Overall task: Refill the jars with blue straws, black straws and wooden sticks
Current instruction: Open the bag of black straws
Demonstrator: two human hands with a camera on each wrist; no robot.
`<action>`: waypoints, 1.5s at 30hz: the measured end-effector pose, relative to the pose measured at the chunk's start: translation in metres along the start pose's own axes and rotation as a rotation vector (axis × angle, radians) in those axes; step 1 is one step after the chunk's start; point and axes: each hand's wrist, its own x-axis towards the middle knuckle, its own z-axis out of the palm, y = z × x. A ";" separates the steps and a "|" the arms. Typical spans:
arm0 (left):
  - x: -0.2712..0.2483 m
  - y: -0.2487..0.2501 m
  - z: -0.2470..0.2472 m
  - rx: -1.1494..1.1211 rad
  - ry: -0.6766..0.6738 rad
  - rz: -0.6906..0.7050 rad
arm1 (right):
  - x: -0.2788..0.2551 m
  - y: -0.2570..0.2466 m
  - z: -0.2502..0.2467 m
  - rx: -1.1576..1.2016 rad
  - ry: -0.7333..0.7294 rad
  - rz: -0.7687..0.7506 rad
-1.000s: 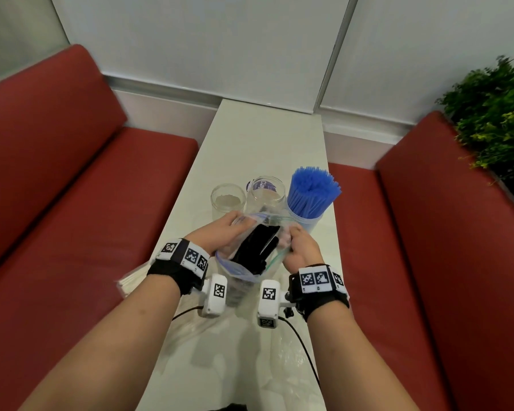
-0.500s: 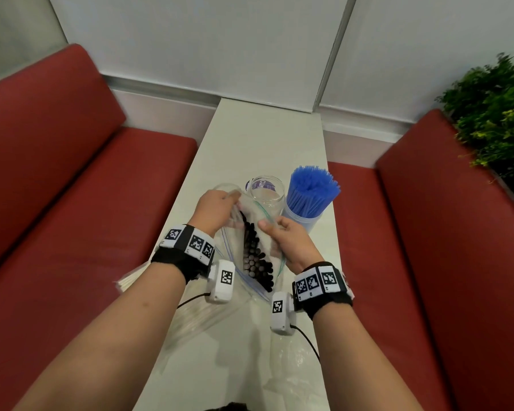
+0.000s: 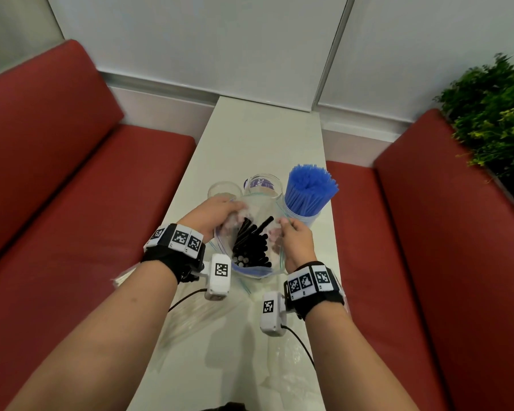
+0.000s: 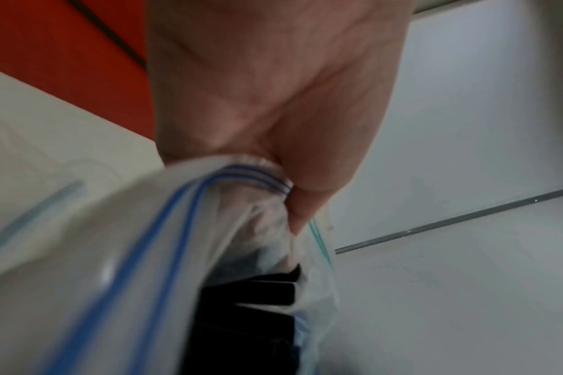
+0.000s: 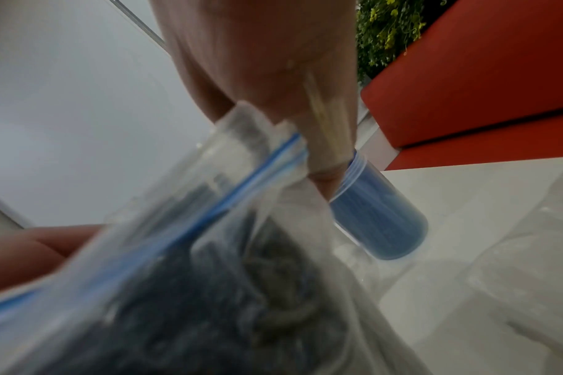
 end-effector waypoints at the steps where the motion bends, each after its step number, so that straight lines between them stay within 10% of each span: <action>1: 0.000 -0.001 -0.003 0.017 -0.030 -0.023 | 0.001 0.002 -0.002 -0.034 0.015 -0.018; 5: -0.005 -0.011 -0.010 0.247 -0.210 0.011 | 0.002 0.009 -0.006 -0.054 -0.025 -0.044; 8: -0.002 -0.019 -0.006 0.330 -0.050 0.106 | 0.001 0.012 -0.004 -0.099 -0.051 -0.071; 22: 0.013 -0.045 -0.009 -0.524 0.276 -0.096 | 0.002 -0.015 -0.031 -0.988 -0.209 0.111; 34: 0.004 -0.046 0.001 -0.352 0.081 -0.118 | -0.001 0.014 -0.023 0.242 -0.152 0.221; 39: 0.009 -0.060 -0.003 -0.150 0.104 -0.256 | -0.004 0.025 -0.021 -0.122 -0.192 0.362; 45: 0.010 -0.065 -0.004 -0.204 -0.050 -0.446 | -0.001 0.029 -0.014 0.229 -0.173 0.399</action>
